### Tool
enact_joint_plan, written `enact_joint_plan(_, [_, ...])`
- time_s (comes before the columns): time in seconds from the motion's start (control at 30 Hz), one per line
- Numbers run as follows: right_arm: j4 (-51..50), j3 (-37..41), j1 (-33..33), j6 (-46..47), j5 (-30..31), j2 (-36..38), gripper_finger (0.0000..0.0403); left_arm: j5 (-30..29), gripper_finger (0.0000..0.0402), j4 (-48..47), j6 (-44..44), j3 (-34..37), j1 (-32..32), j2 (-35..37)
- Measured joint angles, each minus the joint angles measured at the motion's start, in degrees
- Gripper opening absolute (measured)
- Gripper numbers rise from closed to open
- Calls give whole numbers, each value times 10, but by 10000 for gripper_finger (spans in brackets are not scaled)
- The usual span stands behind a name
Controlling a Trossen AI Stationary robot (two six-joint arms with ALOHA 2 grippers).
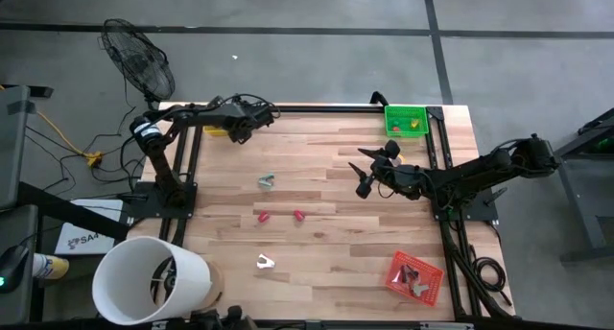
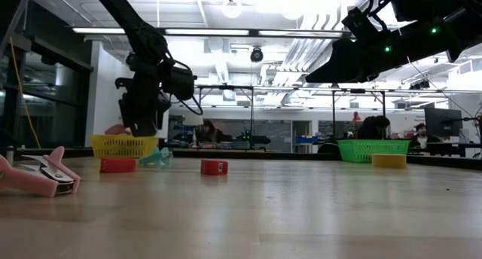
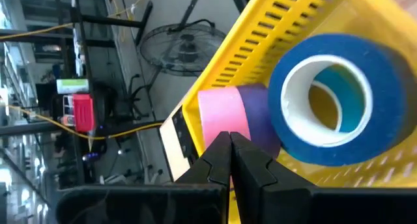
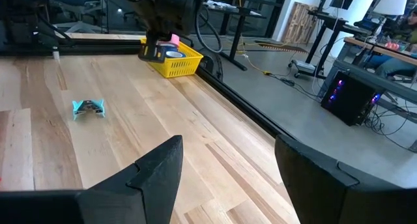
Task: Pick and place Stapler, Stapler remover, tape
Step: Put the light blue blue staple remover into the orange bin
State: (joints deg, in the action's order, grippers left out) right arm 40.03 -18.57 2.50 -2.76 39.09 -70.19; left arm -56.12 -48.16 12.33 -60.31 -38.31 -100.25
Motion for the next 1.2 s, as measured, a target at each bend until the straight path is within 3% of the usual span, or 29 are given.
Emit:
enact_joint_plan(0.33, [0,0,0,0,0,0,236,15,0,3,0,0,-6,3])
enact_joint_plan(0.6, [1,0,0,0,0,0,236,-8,0,-41,15,0,-6,4])
enact_joint_plan(1.2, [-2,0,0,3,4,0,236,10,0,-5,0,0,-10,-1])
